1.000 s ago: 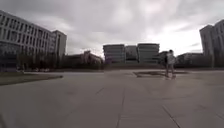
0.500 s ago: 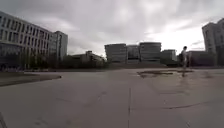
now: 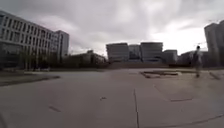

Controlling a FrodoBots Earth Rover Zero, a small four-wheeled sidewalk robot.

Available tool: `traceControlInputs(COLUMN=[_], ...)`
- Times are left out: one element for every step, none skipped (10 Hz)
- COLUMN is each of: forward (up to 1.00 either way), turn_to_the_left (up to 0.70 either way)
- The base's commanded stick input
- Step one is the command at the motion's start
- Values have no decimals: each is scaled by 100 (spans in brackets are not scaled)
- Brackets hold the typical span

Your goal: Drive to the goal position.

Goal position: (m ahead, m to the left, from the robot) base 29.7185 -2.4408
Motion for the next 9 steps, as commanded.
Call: traceControlInputs(forward=[100, 100, 100, 100, 100, 100, 100, 100, 100], turn_to_the_left=[-34, -3, 0, 0, 0, 2, 4, 4, 6])
